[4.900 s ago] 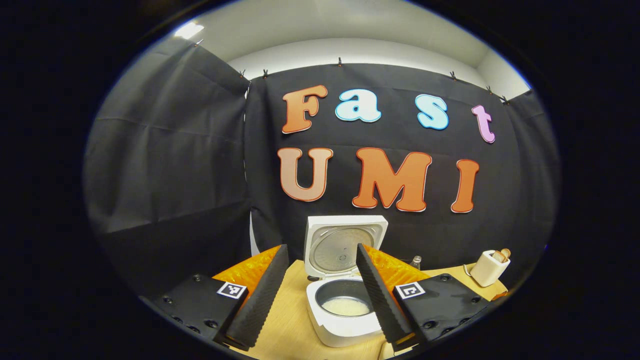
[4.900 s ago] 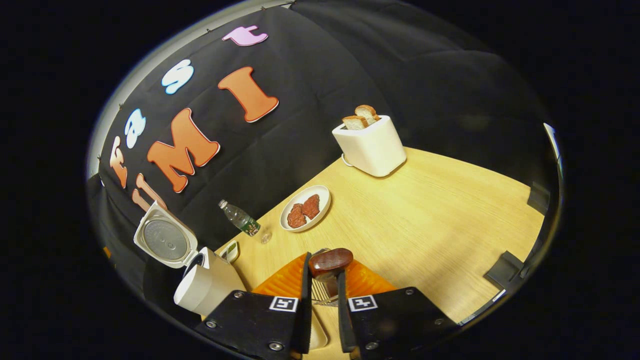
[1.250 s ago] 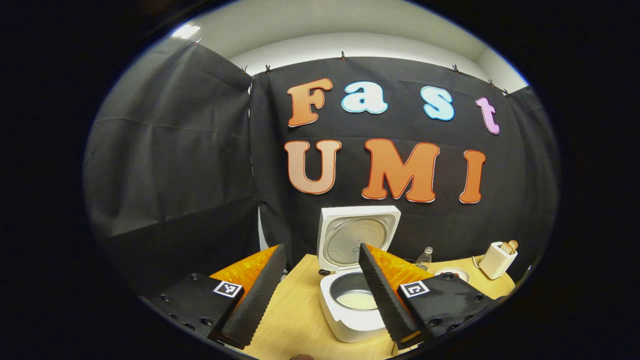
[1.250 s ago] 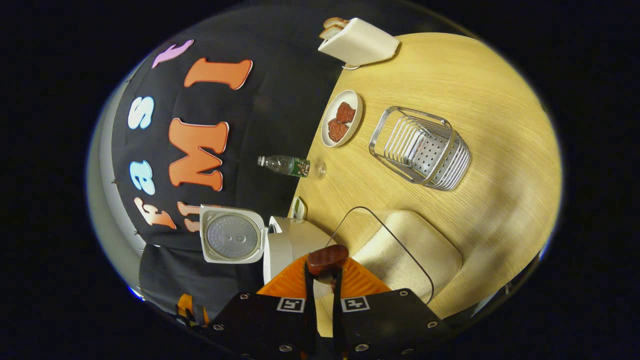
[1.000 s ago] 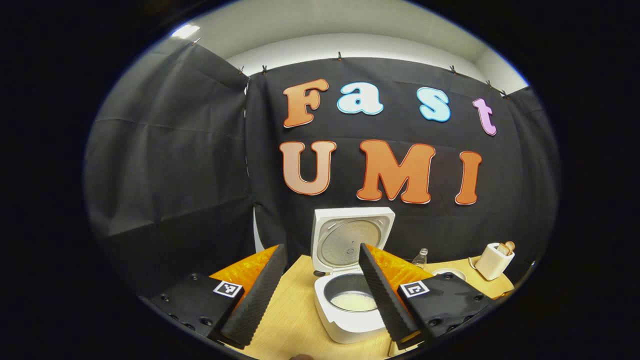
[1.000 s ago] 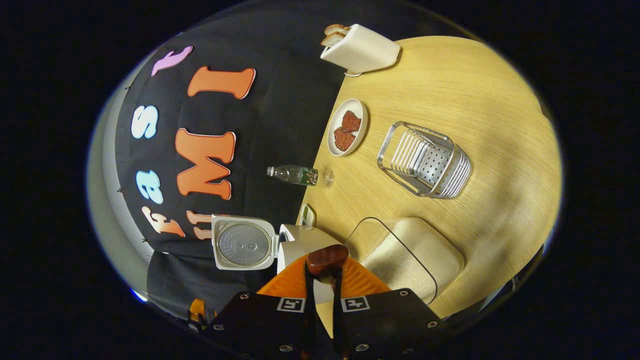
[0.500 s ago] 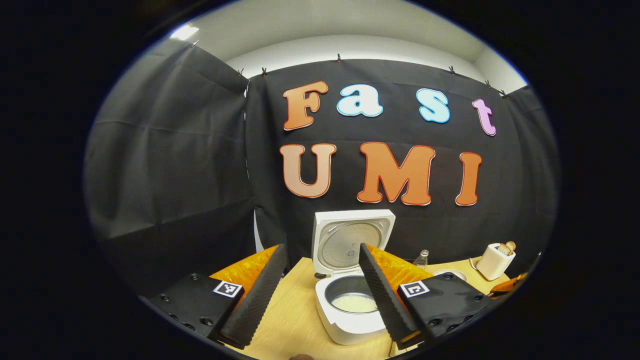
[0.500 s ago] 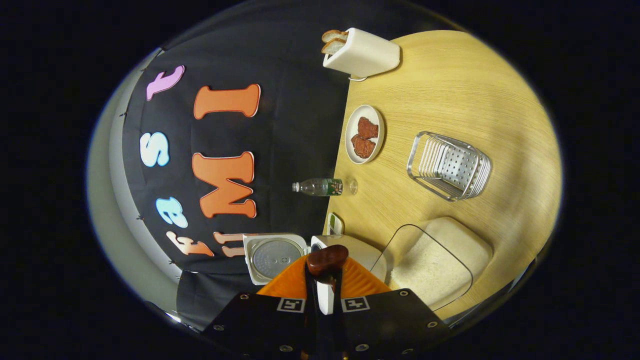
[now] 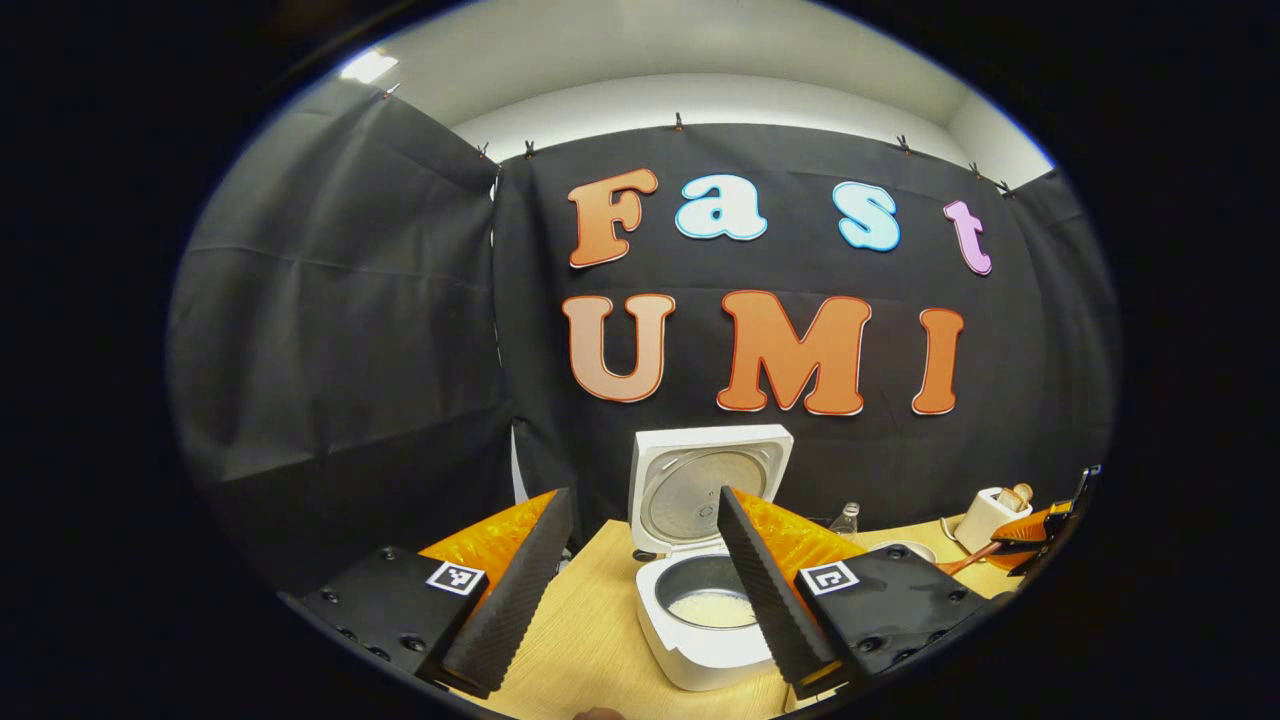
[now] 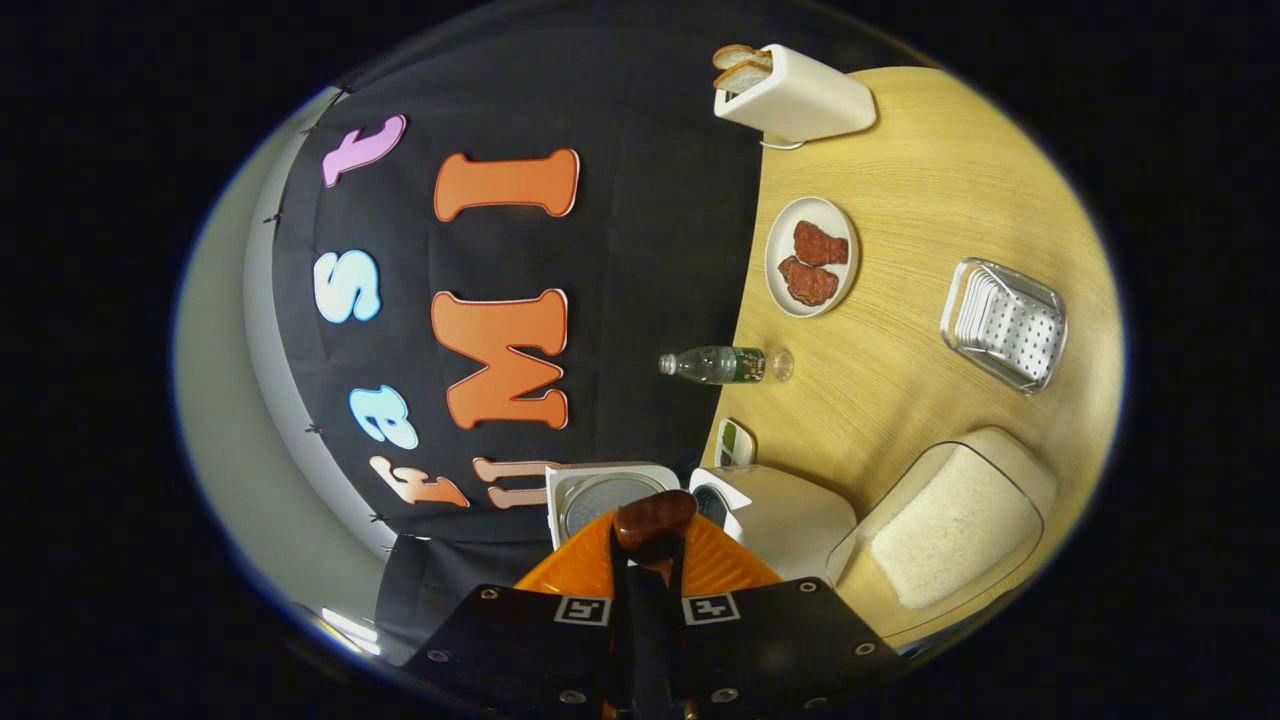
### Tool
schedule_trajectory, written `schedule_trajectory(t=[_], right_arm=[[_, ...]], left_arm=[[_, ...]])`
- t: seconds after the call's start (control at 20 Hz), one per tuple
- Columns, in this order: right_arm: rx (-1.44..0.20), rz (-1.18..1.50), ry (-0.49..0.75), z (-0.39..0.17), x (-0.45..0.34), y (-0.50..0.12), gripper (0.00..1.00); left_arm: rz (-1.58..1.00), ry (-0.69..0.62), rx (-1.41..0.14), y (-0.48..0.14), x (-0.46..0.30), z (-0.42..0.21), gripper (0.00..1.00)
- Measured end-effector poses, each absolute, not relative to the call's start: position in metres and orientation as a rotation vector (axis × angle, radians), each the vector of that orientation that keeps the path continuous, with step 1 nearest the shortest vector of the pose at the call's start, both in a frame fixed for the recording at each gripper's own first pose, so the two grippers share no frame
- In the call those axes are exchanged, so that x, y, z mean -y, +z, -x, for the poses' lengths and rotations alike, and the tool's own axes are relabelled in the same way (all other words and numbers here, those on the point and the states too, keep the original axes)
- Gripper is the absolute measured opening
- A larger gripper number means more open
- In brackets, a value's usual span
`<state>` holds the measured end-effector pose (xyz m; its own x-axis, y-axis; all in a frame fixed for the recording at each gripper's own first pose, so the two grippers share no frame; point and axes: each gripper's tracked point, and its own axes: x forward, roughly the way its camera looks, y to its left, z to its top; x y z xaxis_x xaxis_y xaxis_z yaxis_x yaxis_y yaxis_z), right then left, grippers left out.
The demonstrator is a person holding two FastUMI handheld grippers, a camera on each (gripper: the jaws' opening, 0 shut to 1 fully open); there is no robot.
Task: Close the left gripper, press the button to open the rice cooker; take a wooden spoon from the chopstick holder with the right hand, scoop a spoonful of rice and pour it into the rice cooker, then put the wooden spoon back into the chopstick holder.
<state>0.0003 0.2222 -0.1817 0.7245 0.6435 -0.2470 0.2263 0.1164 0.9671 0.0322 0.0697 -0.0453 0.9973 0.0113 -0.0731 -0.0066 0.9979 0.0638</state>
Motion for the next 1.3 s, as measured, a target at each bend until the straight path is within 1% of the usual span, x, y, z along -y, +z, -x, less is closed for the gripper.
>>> schedule_trajectory(t=[0.25,0.35,0.4,0.75,1.05,1.3], right_arm=[[-0.740,-1.444,0.399,-0.032,-0.254,-0.157,0.12],[-0.739,-1.425,0.412,-0.040,-0.269,-0.154,0.12],[-0.737,-1.412,0.419,-0.045,-0.277,-0.149,0.12],[-0.667,-1.269,0.460,-0.076,-0.325,-0.128,0.12],[-0.582,-1.090,0.467,-0.082,-0.353,-0.116,0.12],[-0.554,-1.028,0.456,-0.084,-0.365,-0.113,0.12]], left_arm=[[-0.062,0.010,-0.088,-0.053,-0.076,-0.031,1.00],[-0.068,0.015,-0.094,-0.055,-0.080,-0.030,1.00],[-0.067,0.015,-0.094,-0.055,-0.081,-0.032,0.98],[-0.049,0.020,-0.107,-0.060,-0.092,-0.035,0.99],[-0.069,0.009,-0.117,-0.059,-0.105,-0.048,0.98],[-0.071,-0.007,-0.123,-0.058,-0.114,-0.055,0.97]])
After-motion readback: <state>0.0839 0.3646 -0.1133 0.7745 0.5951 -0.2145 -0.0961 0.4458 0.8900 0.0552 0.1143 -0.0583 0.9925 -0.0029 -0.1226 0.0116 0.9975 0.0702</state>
